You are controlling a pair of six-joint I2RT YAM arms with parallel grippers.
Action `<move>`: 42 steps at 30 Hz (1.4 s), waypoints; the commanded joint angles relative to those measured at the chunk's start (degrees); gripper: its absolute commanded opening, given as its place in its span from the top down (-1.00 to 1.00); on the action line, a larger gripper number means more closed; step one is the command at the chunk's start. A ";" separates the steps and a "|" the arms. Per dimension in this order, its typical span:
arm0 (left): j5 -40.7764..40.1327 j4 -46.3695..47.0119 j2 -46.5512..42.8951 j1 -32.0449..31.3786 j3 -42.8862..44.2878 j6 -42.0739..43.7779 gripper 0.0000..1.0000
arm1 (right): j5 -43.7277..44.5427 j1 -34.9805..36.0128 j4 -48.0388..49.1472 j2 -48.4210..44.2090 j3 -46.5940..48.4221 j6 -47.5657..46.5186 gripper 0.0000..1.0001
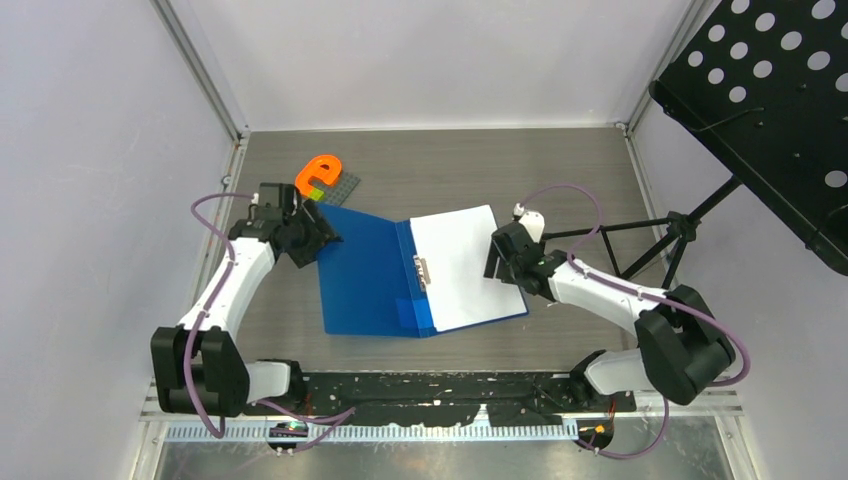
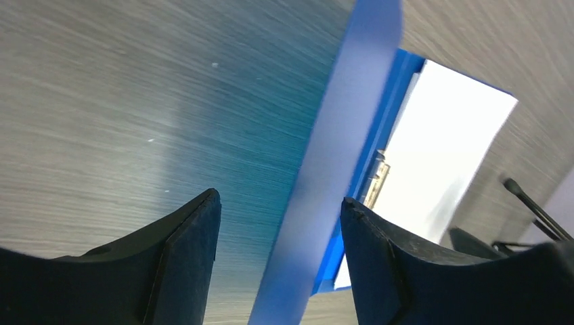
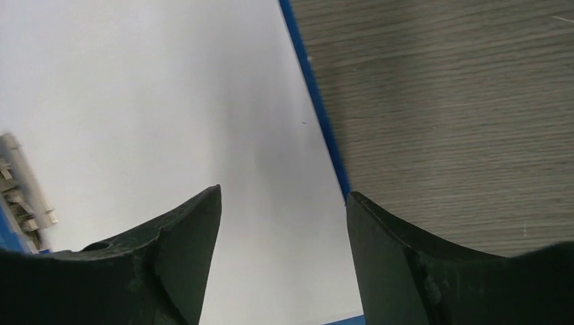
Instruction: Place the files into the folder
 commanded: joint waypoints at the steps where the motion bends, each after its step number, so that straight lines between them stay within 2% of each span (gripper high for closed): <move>1: 8.16 3.54 -2.53 -0.69 3.99 2.10 -0.32 | 1.62 -2.08 3.27 1.66 -2.56 -1.20 -0.52; 3: 11.17 4.75 -2.89 -1.70 5.29 2.19 -0.41 | 0.89 -2.37 5.29 2.30 -3.59 -1.45 -0.68; 5: 13.57 6.14 -2.79 -3.75 7.08 2.19 -0.53 | -0.50 -2.40 7.40 3.26 -3.93 -1.75 -0.76; 9: 15.80 7.93 -0.28 -10.98 12.32 2.17 -0.86 | -4.45 -2.44 10.64 5.78 -3.79 -1.86 -0.82; 13: 17.46 12.12 3.16 -17.36 14.51 -0.95 -0.99 | -8.68 -2.43 13.09 7.41 -3.83 -0.19 -0.83; 17: 17.53 15.68 6.61 -22.58 16.82 -2.81 -0.99 | -11.58 -2.29 15.07 7.69 -4.12 1.44 -0.84; 22: 18.97 25.49 12.06 -27.29 16.58 -5.61 -0.99 | -16.23 -1.56 18.55 9.27 -3.73 3.97 -0.84; 25: 20.68 32.37 15.76 -27.69 15.21 -8.65 -0.99 | -15.51 -1.45 17.54 8.33 -4.26 5.66 -0.84; 27: 22.00 34.09 18.07 -27.70 15.23 -9.79 -0.99 | -12.53 -1.80 13.59 5.16 -5.27 6.26 -0.84; 33: 22.11 33.81 19.29 -27.70 16.06 -9.45 -0.99 | -2.45 -5.43 -0.60 -10.73 -7.27 6.94 -0.85; 42: 19.10 21.23 16.99 -27.52 19.81 -3.32 -0.99 | -1.52 -7.17 -6.87 -19.45 -6.46 5.50 -0.86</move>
